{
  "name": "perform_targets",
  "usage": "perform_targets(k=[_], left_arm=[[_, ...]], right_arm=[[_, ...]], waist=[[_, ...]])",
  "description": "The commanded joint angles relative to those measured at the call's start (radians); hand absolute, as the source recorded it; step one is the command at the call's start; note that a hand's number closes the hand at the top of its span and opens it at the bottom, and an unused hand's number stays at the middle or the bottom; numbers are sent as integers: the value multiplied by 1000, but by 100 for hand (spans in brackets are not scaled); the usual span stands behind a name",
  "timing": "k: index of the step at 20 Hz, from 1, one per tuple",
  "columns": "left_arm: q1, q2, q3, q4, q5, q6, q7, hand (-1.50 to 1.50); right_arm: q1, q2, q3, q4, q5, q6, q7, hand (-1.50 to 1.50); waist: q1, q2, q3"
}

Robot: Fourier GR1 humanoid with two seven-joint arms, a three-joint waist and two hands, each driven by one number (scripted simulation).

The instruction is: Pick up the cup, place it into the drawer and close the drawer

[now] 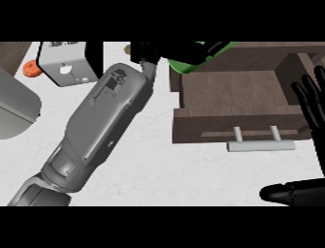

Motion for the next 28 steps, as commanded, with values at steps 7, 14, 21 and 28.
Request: perform_targets(k=[7, 14, 21, 28], left_arm=[[-121, 0, -131, 264, 169, 45, -95, 150], [-177, 0, -233, 404, 216, 56, -135, 150], [-219, 0, -342, 467, 260, 76, -107, 150], [-183, 0, -480, 434, 279, 153, -68, -150]], right_arm=[[-75, -33, -25, 23, -37, 14, 40, -150], [-1, 1, 18, 9, -13, 28, -26, -150], [-90, -20, -17, 63, -50, 32, -9, -150], [-121, 7, 29, 58, -26, 20, -15, -150]], waist=[[-22, 4, 0], [-48, 10, 1], [-69, 18, 1], [-90, 20, 2]])
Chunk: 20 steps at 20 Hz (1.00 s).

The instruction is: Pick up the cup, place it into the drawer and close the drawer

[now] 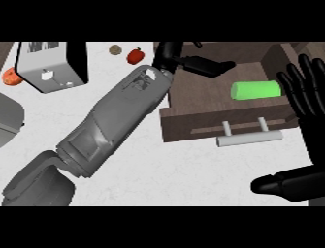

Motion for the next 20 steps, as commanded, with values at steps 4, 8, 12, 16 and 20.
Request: perform_targets(k=[4, 8, 12, 16, 20], left_arm=[[9, 0, -31, -35, 84, 25, -23, -150], [2, 0, 4, -67, 141, -12, -98, -150], [14, 0, 29, -141, 209, -35, -142, -150], [20, 25, 111, -113, 207, -149, -173, -150], [71, 11, 121, -247, 210, -22, -89, -150]], right_arm=[[8, 14, 1, -25, -30, -2, 7, -150], [3, 17, -5, -17, -78, 8, 25, -150], [-6, 1, -17, -26, -122, 17, 69, -150], [75, -33, -68, -61, -177, 74, 35, -150], [119, -57, -34, -155, -151, 85, 87, 150]], waist=[[-15, 2, 0], [6, 1, -1], [39, -10, -1], [84, -20, -2], [110, -34, -3]])
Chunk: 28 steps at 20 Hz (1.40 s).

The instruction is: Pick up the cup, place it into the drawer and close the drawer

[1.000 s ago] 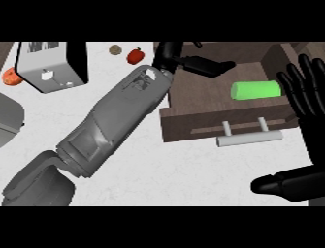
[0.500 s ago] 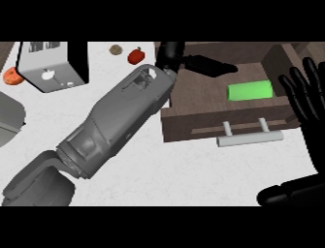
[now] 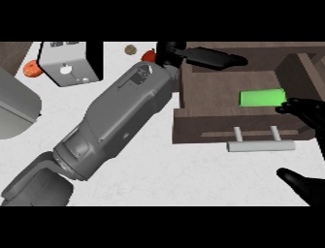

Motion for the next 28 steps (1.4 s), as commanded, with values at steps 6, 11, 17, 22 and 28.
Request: perform_targets(k=[6, 11, 17, 22, 28], left_arm=[[206, 162, 68, -234, 30, -24, 30, -150], [378, 266, 61, -438, 31, 12, 112, -150], [623, 419, 90, -770, 53, 6, 191, -150], [816, 475, 138, -858, 66, -90, 121, -150], [934, 513, 160, -927, 75, -142, 114, -150]], right_arm=[[64, -109, 46, -87, 132, 100, 16, 150], [131, -139, 66, -96, 223, 136, 10, 150], [116, -135, 65, -4, 316, 128, -40, 150], [48, -138, 156, 139, 543, 100, -151, 150], [12, -248, 246, 209, 809, 84, -265, 150]], waist=[[48, -12, -2], [57, -16, -1], [59, -12, 0], [63, -5, 0], [58, -4, 0]])
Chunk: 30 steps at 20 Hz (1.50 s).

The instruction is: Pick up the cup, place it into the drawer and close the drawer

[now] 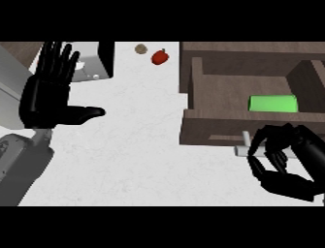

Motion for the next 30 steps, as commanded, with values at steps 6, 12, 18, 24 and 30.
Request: perform_targets(k=[6, 12, 18, 24, 30], left_arm=[[233, 65, 84, -71, -3, -158, -82, -150], [327, 70, 164, -63, -3, -267, -74, -150], [336, 71, 214, -78, 3, -304, -44, -150], [404, 49, 246, -92, -49, -356, -66, -150], [349, 74, 307, -56, -2, -411, -7, -150]], right_arm=[[-110, 42, 159, 351, 354, -178, -168, 150], [-202, 94, 157, 529, 433, -213, -151, -150], [-376, 163, 145, 910, 518, -311, -241, -150], [-567, 147, 7, 1205, 481, -348, -365, -150], [-736, 175, -60, 1499, 474, -395, -448, -150]], waist=[[-9, 5, 0], [-23, 3, 0], [-14, 6, 1], [-10, 7, 1], [8, 16, 2]])
